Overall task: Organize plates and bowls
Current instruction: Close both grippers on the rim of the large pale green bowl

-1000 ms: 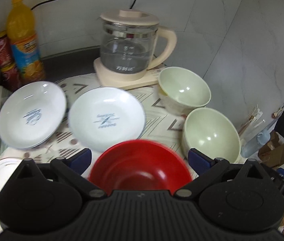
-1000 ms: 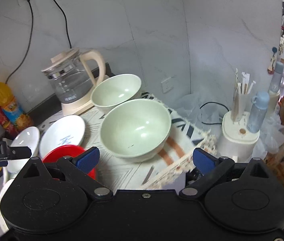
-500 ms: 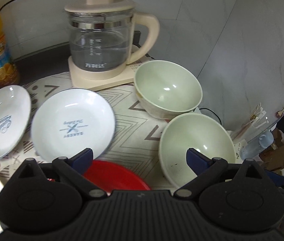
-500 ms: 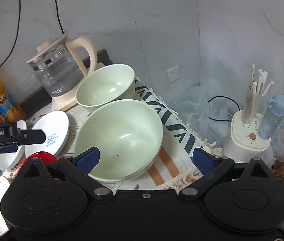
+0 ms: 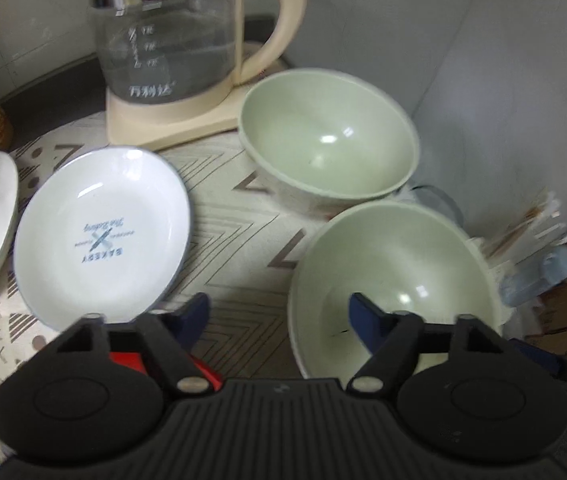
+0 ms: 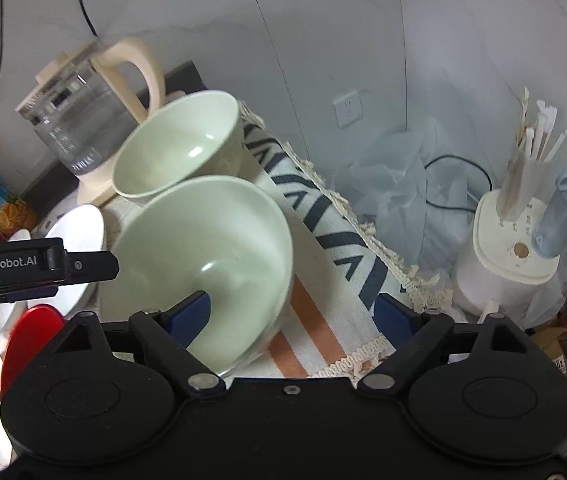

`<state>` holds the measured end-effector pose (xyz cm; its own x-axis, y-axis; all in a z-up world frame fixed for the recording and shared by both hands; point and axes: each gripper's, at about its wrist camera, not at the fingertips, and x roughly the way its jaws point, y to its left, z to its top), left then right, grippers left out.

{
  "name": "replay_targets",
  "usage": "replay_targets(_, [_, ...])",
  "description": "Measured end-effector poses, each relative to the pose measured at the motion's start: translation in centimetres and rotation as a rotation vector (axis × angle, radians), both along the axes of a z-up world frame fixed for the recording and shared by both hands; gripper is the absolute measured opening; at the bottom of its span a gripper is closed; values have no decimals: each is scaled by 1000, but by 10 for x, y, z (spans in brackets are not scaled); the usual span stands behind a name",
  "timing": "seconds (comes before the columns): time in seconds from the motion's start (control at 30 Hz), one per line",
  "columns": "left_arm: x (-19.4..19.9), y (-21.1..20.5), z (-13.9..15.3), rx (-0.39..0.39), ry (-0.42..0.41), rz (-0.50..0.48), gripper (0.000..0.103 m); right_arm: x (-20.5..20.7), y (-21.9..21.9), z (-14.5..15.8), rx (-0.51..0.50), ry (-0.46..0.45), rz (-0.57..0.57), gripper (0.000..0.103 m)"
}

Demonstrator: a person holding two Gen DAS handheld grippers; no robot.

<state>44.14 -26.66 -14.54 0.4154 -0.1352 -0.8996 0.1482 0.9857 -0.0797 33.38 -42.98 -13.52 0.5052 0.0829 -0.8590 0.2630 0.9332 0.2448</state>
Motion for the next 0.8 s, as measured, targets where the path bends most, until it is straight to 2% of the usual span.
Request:
replay_targets(0.07, [3,-3,-8,-4,30,-4,59,3,-3,-6,21,14,-3,77])
replay_targets(0.1, [5,-4,-11,-1,39,-3,57,5,-4,-9,32,20,-5,75])
replay_targets(0.23, [7,-6,-19,-6,57,-6,41,9,-8,-22,42,61,-21,52])
replay_targets(0.33, [8,-6,-23,-14,68,-5,34,10,-9,-25,104,48,-12,34])
replay_targets(0.43, [6,-6,-19,-49,67,-16,28,12,-1,-22,93,34,26,19])
replay_targets(0.67, [1,-7,-15,-70,64,-17,25,13,5,-14,71,17,38,18])
replay_targets(0.8, [-2,-4,-2,-97,25,-26,21,11,3,-11,66,2,20,17])
